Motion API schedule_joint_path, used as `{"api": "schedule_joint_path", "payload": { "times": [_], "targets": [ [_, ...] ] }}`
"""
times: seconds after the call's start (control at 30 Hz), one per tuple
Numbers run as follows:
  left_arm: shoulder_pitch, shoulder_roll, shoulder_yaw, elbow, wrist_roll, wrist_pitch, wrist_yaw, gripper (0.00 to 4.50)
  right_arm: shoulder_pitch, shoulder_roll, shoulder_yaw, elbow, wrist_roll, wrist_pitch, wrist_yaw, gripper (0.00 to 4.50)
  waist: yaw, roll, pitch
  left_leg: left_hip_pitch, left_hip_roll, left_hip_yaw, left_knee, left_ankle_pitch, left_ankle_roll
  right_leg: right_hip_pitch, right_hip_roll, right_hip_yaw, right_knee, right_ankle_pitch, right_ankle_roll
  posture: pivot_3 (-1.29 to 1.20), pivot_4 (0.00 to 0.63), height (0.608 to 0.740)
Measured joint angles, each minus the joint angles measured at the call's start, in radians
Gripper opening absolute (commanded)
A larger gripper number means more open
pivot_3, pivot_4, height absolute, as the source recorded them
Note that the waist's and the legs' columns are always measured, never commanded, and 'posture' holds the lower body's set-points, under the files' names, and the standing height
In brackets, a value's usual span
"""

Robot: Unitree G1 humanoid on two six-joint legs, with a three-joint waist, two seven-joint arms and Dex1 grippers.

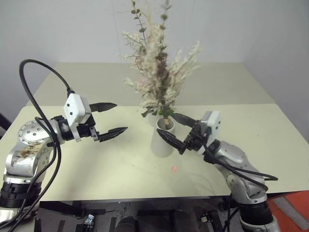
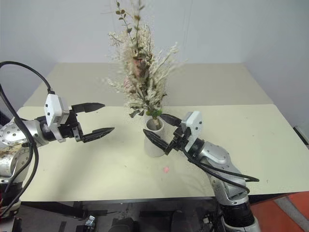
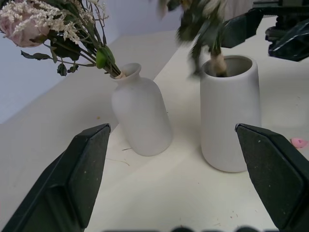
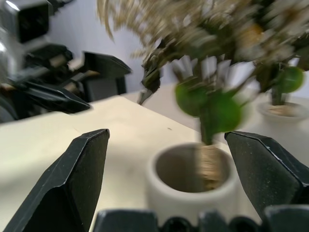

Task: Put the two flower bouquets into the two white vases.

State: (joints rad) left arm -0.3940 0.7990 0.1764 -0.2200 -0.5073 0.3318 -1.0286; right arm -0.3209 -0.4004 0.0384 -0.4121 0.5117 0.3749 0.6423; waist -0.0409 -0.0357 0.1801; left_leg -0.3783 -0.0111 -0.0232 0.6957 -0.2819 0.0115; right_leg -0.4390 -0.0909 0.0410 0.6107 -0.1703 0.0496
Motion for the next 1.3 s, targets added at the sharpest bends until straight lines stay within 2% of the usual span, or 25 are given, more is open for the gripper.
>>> {"api": "schedule_joint_path", "payload": {
  "times": [0.13, 0.37, 0.53, 0.7, 0.97, 1.07, 1.3],
  "targets": [
    [0.003, 0.01, 0.001, 0.0, 0.0, 0.0, -0.004, 4.5, 0.011, -0.14, -0.107, -0.003, 0.034, 0.004, 0.075, 4.47, 0.007, 0.0, 0.0, -0.001, 0.0, 0.001, 0.0, 0.0, 0.0, 0.0, 0.0, -0.001, -0.001, 0.0, 0.0, 0.0, 0.15, 0.74],
    [0.064, 0.065, 0.062, 0.002, -0.006, -0.001, -0.024, 4.5, 0.18, -0.369, -0.367, -0.013, 0.154, 0.026, 0.244, 4.47, 0.016, 0.0, 0.0, 0.0, 0.001, 0.003, 0.0, 0.0, 0.0, 0.001, 0.0, 0.0, -0.002, -0.001, 0.0, 0.0, 0.15, 0.74],
    [0.165, 0.143, 0.216, -0.011, -0.057, 0.017, -0.075, 4.5, 0.299, -0.575, -0.659, 0.137, 0.228, 0.08, 0.428, 4.47, 0.022, -0.001, 0.0, 0.004, 0.003, 0.007, 0.0, -0.001, 0.001, 0.004, 0.001, 0.0, -0.004, -0.002, -0.002, 0.0, 0.15, 0.74],
    [0.224, 0.19, 0.304, -0.021, -0.08, 0.024, -0.11, 4.5, 0.303, -0.661, -0.713, 0.258, 0.197, 0.057, 0.546, 4.47, 0.02, -0.001, 0.0, 0.013, 0.009, 0.01, -0.001, -0.001, 0.002, 0.015, 0.005, 0.0, -0.008, -0.009, 0.003, 0.0, 0.15, 0.74],
    [0.268, 0.202, 0.372, -0.06, -0.091, 0.077, -0.095, 4.5, 0.278, -0.642, -0.679, 0.304, 0.134, -0.002, 0.555, 4.47, 0.024, -0.001, 0.0, 0.013, 0.009, 0.01, -0.001, -0.001, 0.002, 0.014, 0.006, 0.001, -0.007, -0.009, 0.002, 0.0, 0.15, 0.74],
    [0.267, 0.228, 0.375, -0.068, -0.102, 0.097, -0.095, 4.5, 0.315, -0.596, -0.673, 0.28, 0.128, -0.004, 0.552, 4.47, 0.027, -0.001, 0.0, 0.012, 0.009, 0.01, -0.001, -0.002, 0.002, 0.014, 0.005, 0.001, -0.007, -0.006, -0.004, 0.0, 0.15, 0.74],
    [0.232, 0.294, 0.393, -0.039, -0.122, 0.128, -0.11, 4.5, 0.33, -0.566, -0.666, 0.237, 0.122, -0.003, 0.524, 4.47, 0.026, -0.001, 0.0, 0.013, 0.009, 0.011, -0.001, -0.002, 0.002, 0.014, 0.006, 0.001, -0.007, -0.007, -0.002, 0.0, 0.15, 0.74]
  ]
}}
